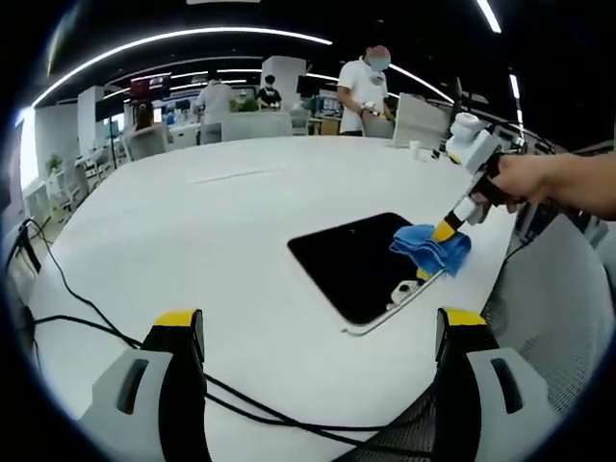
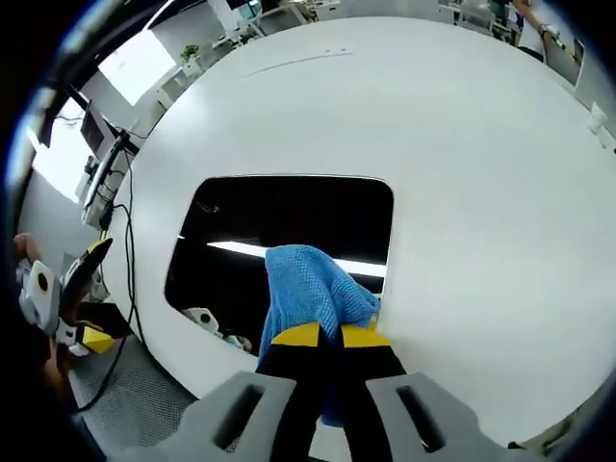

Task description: Wipe the mirror surface with the cleaning cloth until all visible marks leave the cleaned area.

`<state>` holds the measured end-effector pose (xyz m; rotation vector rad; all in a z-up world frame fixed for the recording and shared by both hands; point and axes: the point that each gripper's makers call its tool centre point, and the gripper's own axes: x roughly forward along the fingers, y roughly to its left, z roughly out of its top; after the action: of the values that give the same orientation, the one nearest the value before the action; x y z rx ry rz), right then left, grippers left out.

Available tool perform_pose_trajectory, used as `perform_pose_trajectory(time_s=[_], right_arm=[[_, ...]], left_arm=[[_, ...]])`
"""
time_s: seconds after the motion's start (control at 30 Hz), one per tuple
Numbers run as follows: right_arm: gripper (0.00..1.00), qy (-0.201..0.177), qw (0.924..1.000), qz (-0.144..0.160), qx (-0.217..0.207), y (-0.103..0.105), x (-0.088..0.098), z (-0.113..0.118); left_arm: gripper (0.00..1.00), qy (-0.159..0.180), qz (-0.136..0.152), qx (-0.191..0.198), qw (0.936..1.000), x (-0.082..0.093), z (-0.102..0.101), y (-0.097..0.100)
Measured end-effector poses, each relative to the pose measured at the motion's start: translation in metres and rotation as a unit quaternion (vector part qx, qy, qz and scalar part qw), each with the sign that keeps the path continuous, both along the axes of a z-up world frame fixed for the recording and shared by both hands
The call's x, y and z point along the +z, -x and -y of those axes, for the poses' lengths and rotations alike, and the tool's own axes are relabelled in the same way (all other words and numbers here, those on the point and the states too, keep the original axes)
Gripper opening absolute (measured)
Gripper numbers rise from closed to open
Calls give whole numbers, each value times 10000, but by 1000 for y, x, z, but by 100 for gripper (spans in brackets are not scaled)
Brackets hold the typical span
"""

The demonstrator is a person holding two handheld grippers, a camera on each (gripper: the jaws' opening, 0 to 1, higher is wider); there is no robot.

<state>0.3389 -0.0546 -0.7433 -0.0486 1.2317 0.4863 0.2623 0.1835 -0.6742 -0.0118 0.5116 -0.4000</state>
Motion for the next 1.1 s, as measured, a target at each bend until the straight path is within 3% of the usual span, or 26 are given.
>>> perform_pose_trajectory(time_s=[0.77, 1.1], right_arm=[[0, 241, 9994, 248, -17, -74, -1, -2], [0, 333, 9991, 242, 85, -85, 4, -4]], left_arm=[[99, -57, -36, -40, 10000, -1, 2, 1], [99, -17, -80, -58, 9999, -6, 2, 0]])
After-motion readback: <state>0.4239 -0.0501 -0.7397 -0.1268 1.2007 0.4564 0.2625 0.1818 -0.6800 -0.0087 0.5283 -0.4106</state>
